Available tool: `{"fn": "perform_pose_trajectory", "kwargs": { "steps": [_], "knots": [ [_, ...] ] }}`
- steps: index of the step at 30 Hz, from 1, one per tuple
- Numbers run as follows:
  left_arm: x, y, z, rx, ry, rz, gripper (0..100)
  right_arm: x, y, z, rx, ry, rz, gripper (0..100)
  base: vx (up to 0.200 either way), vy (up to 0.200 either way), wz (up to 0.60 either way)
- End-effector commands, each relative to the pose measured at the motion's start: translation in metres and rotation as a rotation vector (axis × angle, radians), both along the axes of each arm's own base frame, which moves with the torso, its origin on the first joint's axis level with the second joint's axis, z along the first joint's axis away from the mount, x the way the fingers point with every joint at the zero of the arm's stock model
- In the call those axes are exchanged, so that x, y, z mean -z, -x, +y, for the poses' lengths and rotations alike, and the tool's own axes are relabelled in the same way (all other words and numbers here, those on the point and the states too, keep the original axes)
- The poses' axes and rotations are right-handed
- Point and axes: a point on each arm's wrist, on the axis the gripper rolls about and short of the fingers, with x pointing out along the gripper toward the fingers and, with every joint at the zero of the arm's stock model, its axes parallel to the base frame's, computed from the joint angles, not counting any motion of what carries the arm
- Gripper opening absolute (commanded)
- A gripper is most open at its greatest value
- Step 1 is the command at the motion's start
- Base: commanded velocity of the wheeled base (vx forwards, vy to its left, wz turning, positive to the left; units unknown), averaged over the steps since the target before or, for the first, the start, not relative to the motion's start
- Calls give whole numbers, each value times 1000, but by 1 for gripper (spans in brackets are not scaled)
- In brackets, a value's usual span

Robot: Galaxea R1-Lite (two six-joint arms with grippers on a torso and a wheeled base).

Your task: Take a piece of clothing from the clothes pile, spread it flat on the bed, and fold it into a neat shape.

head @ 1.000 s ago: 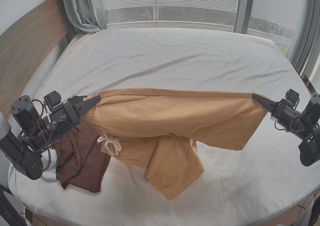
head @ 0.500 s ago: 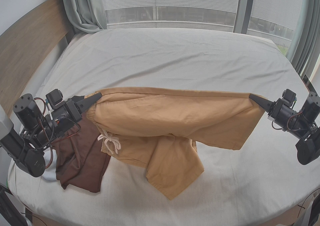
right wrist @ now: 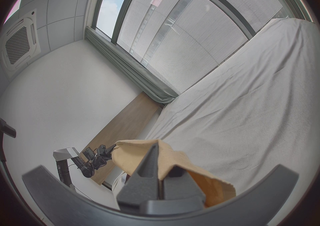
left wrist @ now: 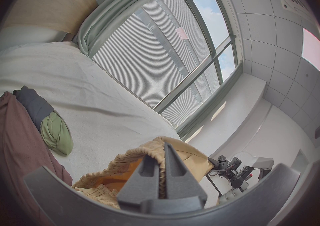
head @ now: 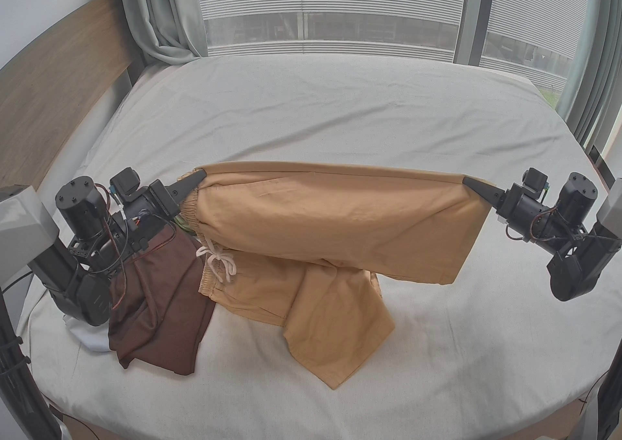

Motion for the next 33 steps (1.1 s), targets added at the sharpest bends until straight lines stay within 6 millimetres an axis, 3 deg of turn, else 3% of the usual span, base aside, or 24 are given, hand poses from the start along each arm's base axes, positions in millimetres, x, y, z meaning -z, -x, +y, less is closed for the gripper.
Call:
{"fn": "perform_pose_trajectory", "kwargs": {
  "steps": [1,12,24,33],
  "knots": [
    [20,-21,-4,-18,3,29,0,24,-24,-2,5,-1,37,0,0,0,0],
    [33,-51,-18,-19,83,52,0,43,-56,2,26,-24,51,0,0,0,0],
    [55,-96,-16,-112,114,6,0,58,-87,3,24,-48,60,0,0,0,0],
    [60,-114,-16,-151,133,-33,0,59,-100,3,25,-48,52,0,0,0,0]
  ]
}}
